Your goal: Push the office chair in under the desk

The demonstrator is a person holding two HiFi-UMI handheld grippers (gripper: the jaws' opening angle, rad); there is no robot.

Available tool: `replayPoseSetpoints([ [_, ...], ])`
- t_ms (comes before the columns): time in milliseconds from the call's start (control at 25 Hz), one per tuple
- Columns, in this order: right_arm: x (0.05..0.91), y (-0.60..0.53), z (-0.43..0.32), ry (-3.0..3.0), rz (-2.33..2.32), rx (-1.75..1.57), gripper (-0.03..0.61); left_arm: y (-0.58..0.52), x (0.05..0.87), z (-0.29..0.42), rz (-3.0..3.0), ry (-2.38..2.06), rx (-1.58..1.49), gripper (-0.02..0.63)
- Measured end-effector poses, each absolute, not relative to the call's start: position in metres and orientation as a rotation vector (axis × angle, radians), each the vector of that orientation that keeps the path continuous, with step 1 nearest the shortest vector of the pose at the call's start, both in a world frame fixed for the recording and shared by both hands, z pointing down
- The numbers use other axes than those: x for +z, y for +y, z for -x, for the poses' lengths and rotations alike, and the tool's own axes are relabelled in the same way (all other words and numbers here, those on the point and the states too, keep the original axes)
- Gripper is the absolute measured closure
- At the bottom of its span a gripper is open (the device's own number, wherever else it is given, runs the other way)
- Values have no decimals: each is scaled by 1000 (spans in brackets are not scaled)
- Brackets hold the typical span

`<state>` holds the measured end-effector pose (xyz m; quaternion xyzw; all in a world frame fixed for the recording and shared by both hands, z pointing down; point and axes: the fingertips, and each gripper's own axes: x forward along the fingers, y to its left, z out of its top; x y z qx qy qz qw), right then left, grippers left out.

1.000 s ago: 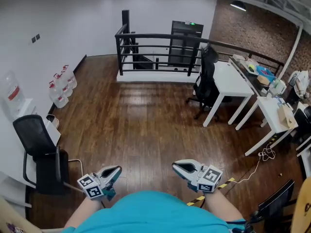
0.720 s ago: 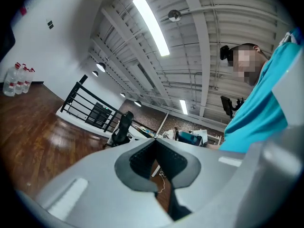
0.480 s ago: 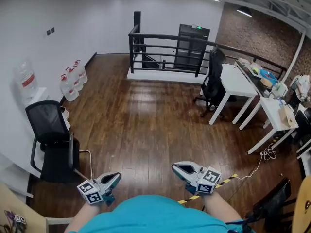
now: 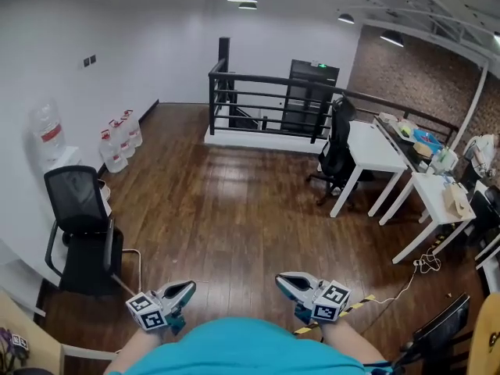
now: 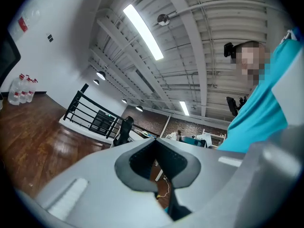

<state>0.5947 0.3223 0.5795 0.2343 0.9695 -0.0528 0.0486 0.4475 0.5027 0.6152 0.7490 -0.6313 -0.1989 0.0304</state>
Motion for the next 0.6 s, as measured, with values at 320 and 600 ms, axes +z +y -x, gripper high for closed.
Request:
replayPoseSetpoints([
  [320, 578, 328, -605, 2964, -707, -138, 578, 503, 611, -458, -2309, -1905, -639, 589],
  [600, 568, 328, -615, 2973, -680, -113, 578, 509, 599, -466, -2323, -1903, -649, 589],
])
